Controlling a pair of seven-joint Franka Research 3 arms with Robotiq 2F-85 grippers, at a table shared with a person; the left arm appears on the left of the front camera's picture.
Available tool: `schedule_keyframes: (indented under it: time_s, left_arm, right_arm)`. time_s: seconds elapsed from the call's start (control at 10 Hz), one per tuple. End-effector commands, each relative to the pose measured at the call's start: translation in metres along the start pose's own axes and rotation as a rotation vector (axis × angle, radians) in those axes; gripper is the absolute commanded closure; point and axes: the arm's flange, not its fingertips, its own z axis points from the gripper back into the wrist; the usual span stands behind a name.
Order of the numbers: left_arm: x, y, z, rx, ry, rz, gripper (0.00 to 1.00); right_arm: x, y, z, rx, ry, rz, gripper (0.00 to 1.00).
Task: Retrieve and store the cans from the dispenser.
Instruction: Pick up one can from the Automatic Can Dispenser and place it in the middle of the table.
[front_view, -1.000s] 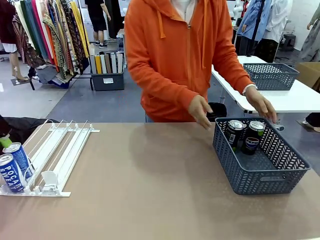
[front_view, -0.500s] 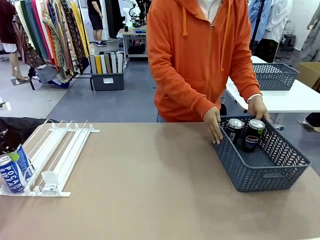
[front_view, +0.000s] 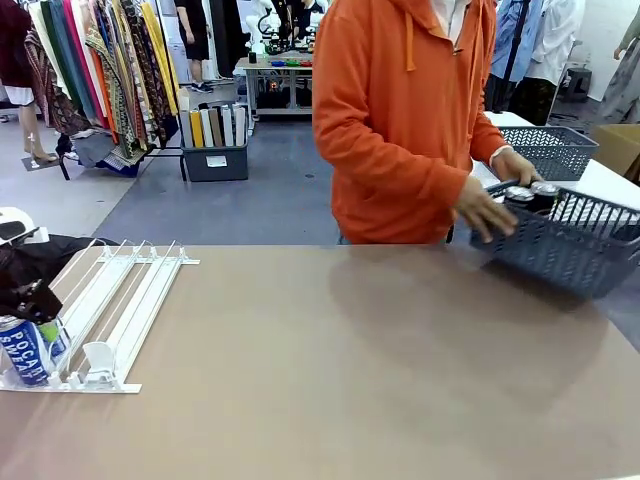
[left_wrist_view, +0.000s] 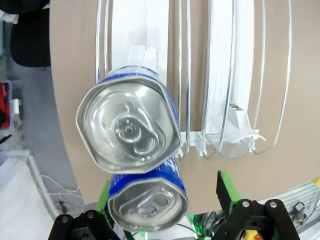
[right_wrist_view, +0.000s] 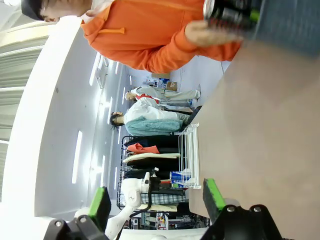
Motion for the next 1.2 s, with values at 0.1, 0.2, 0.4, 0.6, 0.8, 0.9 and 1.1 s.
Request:
schedule_keyframes:
  time_s: [0.1,0.2,0.4,0.6,0.8,0.9,1.1]
  left_arm:
    - [-0.0067,0.0029,-0.0083,0.047,-0.020,0.037,0.00]
    - [-0.0071,0.0054,-0.0072,0.051,-0.025,0.044,0.00]
    - [-0.0054,0.0062,-0.0077,0.064,-0.047,0.052,0.00]
    - [-0.0061,0.0061,-0.0088,0.081,-0.038,0.048,0.00]
    - [-0.0063,0.0085,-0.0086,0.086,-0.039,0.049,0.76]
    - [-0.0062,0.0082,-0.0097,0.094,-0.042,0.051,1.00]
    - [-0.0052,0.0079,-0.0108,0.110,-0.045,0.050,1.00]
  right_arm:
    - [0.0023,0.0041,0.0003,0.020,-0.008,0.005,0.00]
    - [0.0023,0.0041,0.0003,0.020,-0.008,0.005,0.00]
    - [0.0023,0.0041,0.0003,0.020,-0.008,0.005,0.00]
    - [0.0023,0.0041,0.0003,0.020,-0.008,0.005,0.00]
    - [0.0023,0.0041,0.0003,0.020,-0.008,0.005,0.00]
    - [0.0023,0.0041,0.0003,0.020,-0.008,0.005,0.00]
    - [0.0023,0.0041,0.0003,0.020,-0.008,0.005,0.00]
